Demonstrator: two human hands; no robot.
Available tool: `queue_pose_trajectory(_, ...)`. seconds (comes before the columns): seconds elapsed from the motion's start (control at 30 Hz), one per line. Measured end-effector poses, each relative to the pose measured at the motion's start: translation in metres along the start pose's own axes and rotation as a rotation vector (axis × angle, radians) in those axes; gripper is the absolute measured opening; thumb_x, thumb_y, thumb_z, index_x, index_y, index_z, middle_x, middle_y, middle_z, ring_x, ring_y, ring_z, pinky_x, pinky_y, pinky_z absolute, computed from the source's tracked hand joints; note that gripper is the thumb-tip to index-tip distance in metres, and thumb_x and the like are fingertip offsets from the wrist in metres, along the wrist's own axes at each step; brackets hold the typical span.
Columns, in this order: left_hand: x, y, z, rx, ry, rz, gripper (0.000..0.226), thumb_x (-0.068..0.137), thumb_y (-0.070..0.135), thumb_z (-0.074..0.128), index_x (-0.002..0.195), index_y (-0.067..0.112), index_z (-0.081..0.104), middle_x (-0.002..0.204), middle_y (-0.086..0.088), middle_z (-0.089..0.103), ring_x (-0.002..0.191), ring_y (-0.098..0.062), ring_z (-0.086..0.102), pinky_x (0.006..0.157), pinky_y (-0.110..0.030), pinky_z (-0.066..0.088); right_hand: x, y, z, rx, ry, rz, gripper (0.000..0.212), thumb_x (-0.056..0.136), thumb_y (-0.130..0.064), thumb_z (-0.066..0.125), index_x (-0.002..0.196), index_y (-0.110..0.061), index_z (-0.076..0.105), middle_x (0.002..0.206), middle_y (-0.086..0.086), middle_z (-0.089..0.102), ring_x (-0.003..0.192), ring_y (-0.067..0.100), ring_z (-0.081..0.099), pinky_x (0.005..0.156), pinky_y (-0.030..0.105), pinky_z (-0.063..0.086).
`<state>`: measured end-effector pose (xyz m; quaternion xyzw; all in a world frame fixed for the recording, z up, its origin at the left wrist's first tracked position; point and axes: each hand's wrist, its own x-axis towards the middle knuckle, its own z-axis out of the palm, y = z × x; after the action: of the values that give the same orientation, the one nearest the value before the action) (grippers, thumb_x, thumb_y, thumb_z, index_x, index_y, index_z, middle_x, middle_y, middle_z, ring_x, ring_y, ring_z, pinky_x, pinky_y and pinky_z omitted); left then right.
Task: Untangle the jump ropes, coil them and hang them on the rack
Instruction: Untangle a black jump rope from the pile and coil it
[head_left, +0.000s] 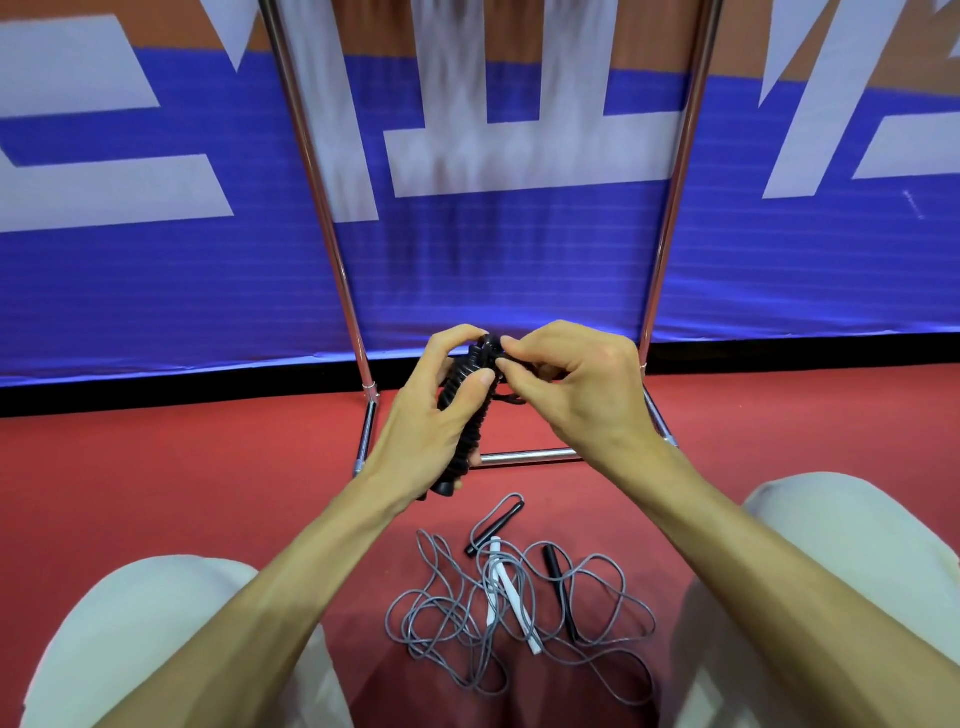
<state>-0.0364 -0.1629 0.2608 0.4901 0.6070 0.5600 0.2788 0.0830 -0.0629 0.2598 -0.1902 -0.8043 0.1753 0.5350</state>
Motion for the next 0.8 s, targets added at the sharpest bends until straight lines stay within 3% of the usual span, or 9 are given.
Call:
queue_pose_trajectory(0.13, -0.001, 0.001, -0.002, 0.025, 0.022, 0.053, 0.029, 0.099, 0.020, 0.053, 0.115, 0.044, 0.052, 0.066, 0.004, 0.049, 0.045, -0.024, 0.053, 0.043, -0.033, 0.047, 0.003, 0.004, 0.000, -0.060, 0.015, -0.051, 0.005, 0.078, -0.008, 0.074, 0.075, -0.003, 0.074, 0.063, 0.005, 0.066, 0.056, 0.013, 0.052, 0.053, 0.018, 0.041)
queue_pose_trajectory(0.2, -0.002, 0.004, -0.003, -0.014, 0.021, 0.034, 0.028, 0.099, 0.021, 0.052, 0.115, 0.044, 0.052, 0.069, 0.006, 0.050, 0.044, -0.025, 0.053, 0.040, -0.029, 0.045, 0.006, 0.003, -0.004, -0.008, -0.037, -0.005, 0.007, 0.077, -0.012, 0.075, 0.080, -0.005, 0.076, 0.067, 0.004, 0.069, 0.058, 0.013, 0.054, 0.055, 0.017, 0.042)
queue_pose_trajectory(0.3, -0.002, 0.006, -0.003, -0.090, 0.000, -0.019, 0.025, 0.100, 0.023, 0.051, 0.117, 0.042, 0.052, 0.078, 0.003, 0.053, 0.045, -0.028, 0.053, 0.036, -0.027, 0.043, 0.011, -0.001, -0.012, 0.162, -0.136, 0.217, 0.011, 0.078, -0.016, 0.075, 0.088, -0.011, 0.077, 0.076, 0.000, 0.072, 0.064, 0.008, 0.059, 0.064, 0.017, 0.046)
queue_pose_trajectory(0.4, 0.000, 0.006, -0.003, -0.139, -0.013, -0.045, 0.025, 0.101, 0.023, 0.050, 0.120, 0.039, 0.052, 0.081, 0.000, 0.054, 0.047, -0.029, 0.054, 0.036, -0.026, 0.042, 0.014, -0.006, -0.014, 0.335, -0.134, 0.486, 0.013, 0.078, -0.014, 0.077, 0.091, -0.015, 0.077, 0.084, -0.004, 0.075, 0.077, 0.007, 0.069, 0.079, 0.028, 0.055)
queue_pose_trajectory(0.5, 0.002, 0.006, -0.003, -0.158, -0.018, -0.051, 0.025, 0.100, 0.024, 0.051, 0.121, 0.037, 0.054, 0.078, 0.004, 0.056, 0.048, -0.029, 0.053, 0.036, -0.026, 0.042, 0.016, -0.008, -0.013, 0.392, -0.133, 0.572, 0.014, 0.074, -0.013, 0.081, 0.086, -0.017, 0.076, 0.082, -0.003, 0.075, 0.079, 0.010, 0.071, 0.078, 0.028, 0.056)
queue_pose_trajectory(0.67, 0.001, 0.003, -0.004, -0.116, -0.042, -0.068, 0.026, 0.101, 0.023, 0.050, 0.118, 0.041, 0.056, 0.077, 0.004, 0.059, 0.047, -0.028, 0.055, 0.041, -0.036, 0.047, 0.015, -0.008, -0.016, 0.207, -0.211, 0.450, 0.013, 0.074, -0.012, 0.080, 0.086, -0.012, 0.077, 0.076, -0.003, 0.074, 0.070, 0.005, 0.069, 0.071, 0.018, 0.053)
queue_pose_trajectory(0.8, -0.002, 0.004, -0.003, -0.035, -0.035, -0.069, 0.028, 0.101, 0.023, 0.050, 0.119, 0.042, 0.056, 0.087, -0.017, 0.055, 0.046, -0.027, 0.055, 0.043, -0.051, 0.047, 0.009, -0.003, -0.009, -0.058, -0.144, 0.057, 0.008, 0.073, -0.014, 0.076, 0.076, -0.007, 0.076, 0.065, 0.007, 0.070, 0.058, 0.020, 0.064, 0.057, 0.027, 0.049)
